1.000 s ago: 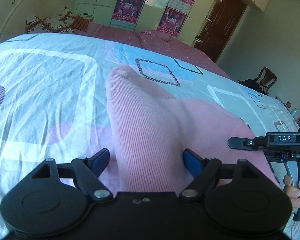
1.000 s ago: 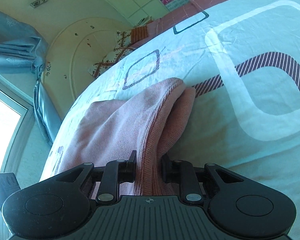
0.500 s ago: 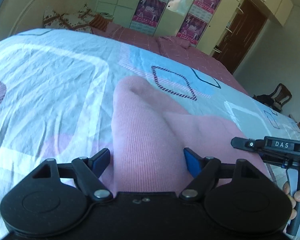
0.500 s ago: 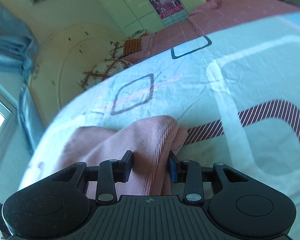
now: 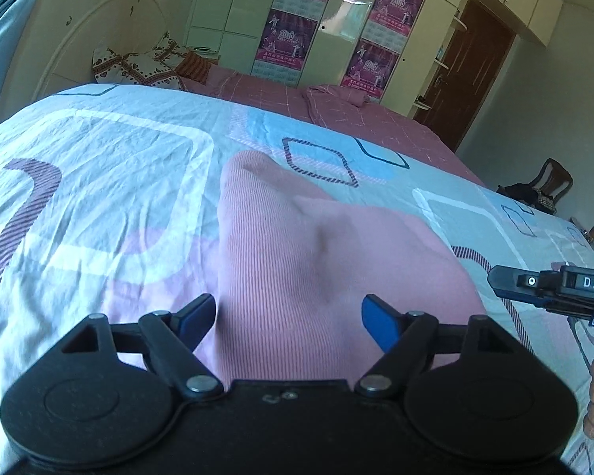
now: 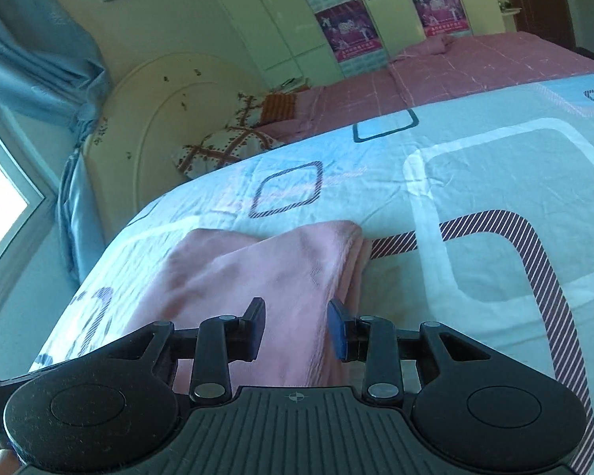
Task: Fold small clothes
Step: 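Lay the folded bundle down and release both grippers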
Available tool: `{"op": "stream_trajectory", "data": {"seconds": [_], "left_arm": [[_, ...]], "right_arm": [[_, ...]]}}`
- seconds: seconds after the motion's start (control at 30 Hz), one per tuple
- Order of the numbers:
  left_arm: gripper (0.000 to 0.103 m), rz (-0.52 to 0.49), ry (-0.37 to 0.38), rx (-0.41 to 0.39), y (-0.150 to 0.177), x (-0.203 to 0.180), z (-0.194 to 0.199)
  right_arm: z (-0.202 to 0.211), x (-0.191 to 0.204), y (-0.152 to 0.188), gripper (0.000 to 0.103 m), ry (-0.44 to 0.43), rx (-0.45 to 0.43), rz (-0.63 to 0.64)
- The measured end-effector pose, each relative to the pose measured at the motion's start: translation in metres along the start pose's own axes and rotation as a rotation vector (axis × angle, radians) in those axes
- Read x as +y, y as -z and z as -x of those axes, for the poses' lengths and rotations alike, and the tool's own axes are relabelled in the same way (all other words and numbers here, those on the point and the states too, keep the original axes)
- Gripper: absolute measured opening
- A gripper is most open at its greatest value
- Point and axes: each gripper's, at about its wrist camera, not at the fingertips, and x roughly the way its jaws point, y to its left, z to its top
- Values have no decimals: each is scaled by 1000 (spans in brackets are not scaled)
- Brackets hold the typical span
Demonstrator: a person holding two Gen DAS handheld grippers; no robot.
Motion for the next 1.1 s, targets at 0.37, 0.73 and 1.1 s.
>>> {"op": "stream_trajectory", "data": {"seconds": [0.37,0.73,1.1], "left_arm": [[84,0,-64,93,25,-5,-11],[98,-58,-85,133,26,-20,-5],[102,-57,-210,208,37,-30,-9]], "right_arm": [[-5,8,76,34,205,140,83],[1,2,87,34,219,135,3],[3,11,93,37,266,129,9]]}}
